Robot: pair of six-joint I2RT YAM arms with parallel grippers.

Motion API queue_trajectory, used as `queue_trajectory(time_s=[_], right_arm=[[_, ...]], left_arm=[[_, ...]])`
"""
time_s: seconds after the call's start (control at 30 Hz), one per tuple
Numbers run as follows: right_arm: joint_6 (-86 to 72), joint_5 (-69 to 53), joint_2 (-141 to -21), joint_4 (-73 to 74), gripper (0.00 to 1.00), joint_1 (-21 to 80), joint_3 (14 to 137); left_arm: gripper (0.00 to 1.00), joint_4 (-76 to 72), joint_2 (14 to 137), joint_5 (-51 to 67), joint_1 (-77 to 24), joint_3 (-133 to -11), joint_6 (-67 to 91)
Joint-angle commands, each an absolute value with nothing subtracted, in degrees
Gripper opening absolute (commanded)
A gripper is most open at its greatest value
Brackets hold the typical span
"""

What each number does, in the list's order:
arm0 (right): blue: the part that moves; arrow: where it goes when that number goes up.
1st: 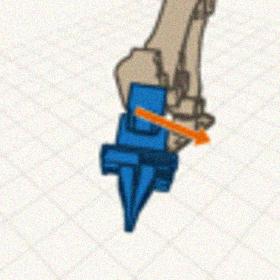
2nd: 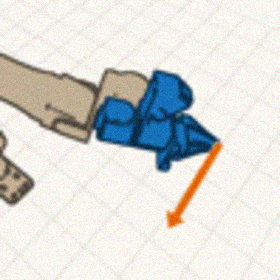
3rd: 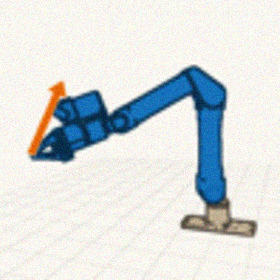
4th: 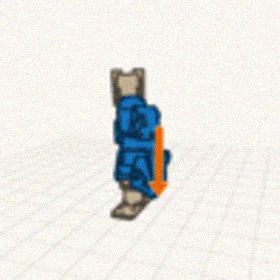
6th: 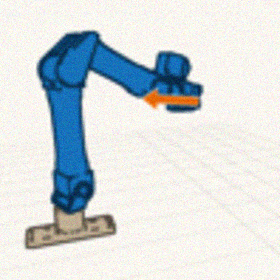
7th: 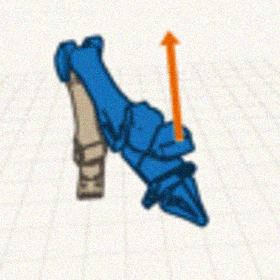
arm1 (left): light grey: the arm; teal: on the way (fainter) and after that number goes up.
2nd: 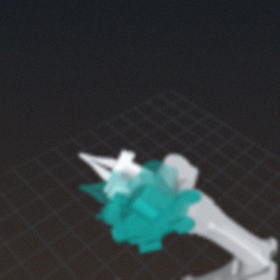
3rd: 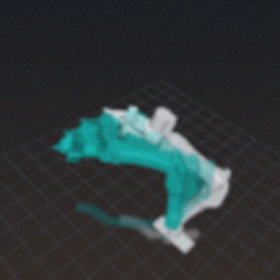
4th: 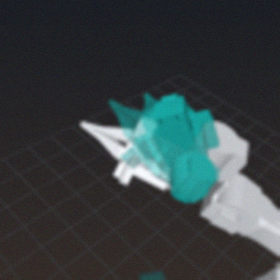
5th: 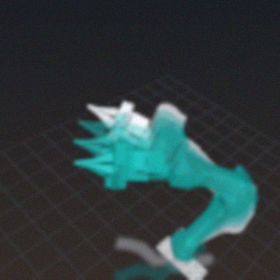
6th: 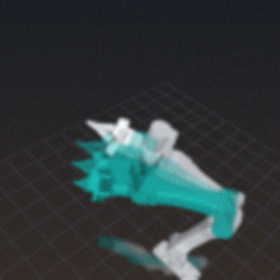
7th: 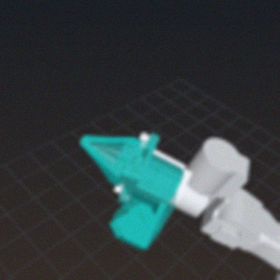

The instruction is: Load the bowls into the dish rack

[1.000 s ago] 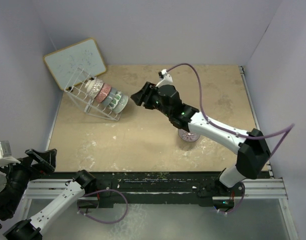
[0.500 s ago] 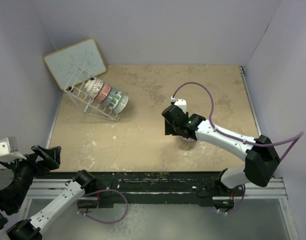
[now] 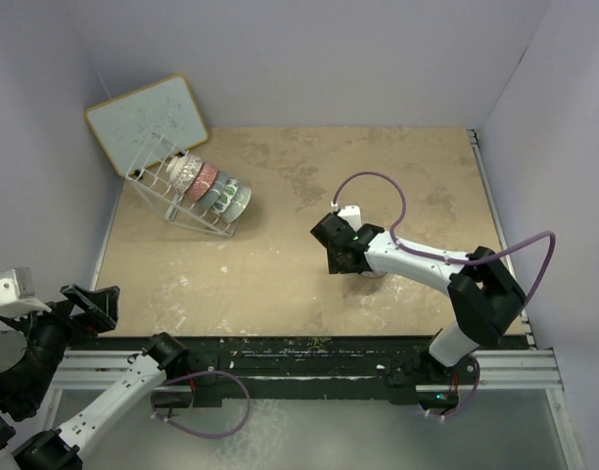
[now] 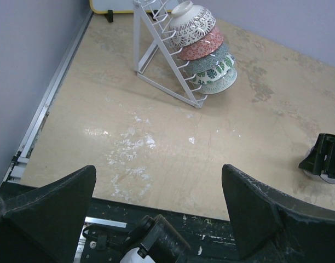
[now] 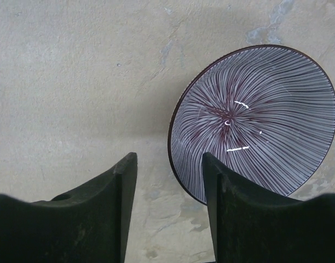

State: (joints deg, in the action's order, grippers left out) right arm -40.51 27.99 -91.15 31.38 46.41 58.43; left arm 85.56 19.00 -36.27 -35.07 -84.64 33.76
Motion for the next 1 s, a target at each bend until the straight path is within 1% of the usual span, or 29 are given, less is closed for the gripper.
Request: queue_trajectory(time_s=[0.0, 0.07, 0.17, 0.33, 0.43, 0.5, 0.57, 0.6, 0.7, 0.77, 0.9, 0.97], right_arm=[[-40.2, 31.3, -90.2, 31.0, 0.49, 45.9, 58.3], [-40.1, 32.0, -90.4, 31.2, 0.44, 45.8, 58.3], [-40.1, 32.2, -90.9, 30.9, 0.41, 45.8, 58.2], [-40.4, 32.6, -91.7, 30.6, 0.29, 45.8, 55.8], [-40.5, 33.3, -91.5, 30.9, 0.25, 45.9, 55.9], [-40.8, 33.7, -91.2, 31.4, 0.16, 45.8, 56.0], [-40.9, 33.5, -90.6, 31.7, 0.02, 45.8, 56.6], [-40.8, 33.1, -90.2, 31.9, 0.0, 45.8, 57.0], [-39.2, 31.1, -87.8, 31.7, 0.0, 45.8, 61.0], [-37.7, 27.5, -85.6, 29.9, 0.0, 45.8, 64.5], [-34.9, 13.4, -81.8, 18.6, 0.0, 45.8, 70.7], [-33.6, 6.3, -81.1, 9.7, 0.0, 45.8, 73.0]], left_arm=[[0.99, 86.1, 18.5, -36.8, -35.5, -85.6, 34.9], [0.99, 86.1, 18.5, -36.8, -35.5, -85.5, 35.0], [0.99, 85.9, 18.7, -36.7, -35.5, -85.4, 34.9], [0.99, 86.1, 18.7, -36.3, -35.5, -85.3, 35.0], [0.99, 86.4, 18.2, -36.4, -35.5, -85.2, 35.4], [0.99, 86.6, 18.0, -36.4, -35.5, -85.1, 35.5], [0.99, 86.7, 17.8, -36.4, -35.5, -85.0, 35.7], [0.99, 86.8, 17.7, -36.5, -35.5, -85.1, 35.7], [0.99, 86.8, 17.7, -36.5, -35.5, -85.3, 35.7], [0.99, 86.8, 17.8, -36.6, -35.5, -85.5, 35.7], [0.99, 86.8, 18.1, -36.6, -35.5, -86.2, 35.6], [0.99, 86.9, 18.2, -36.5, -35.5, -86.6, 35.4]])
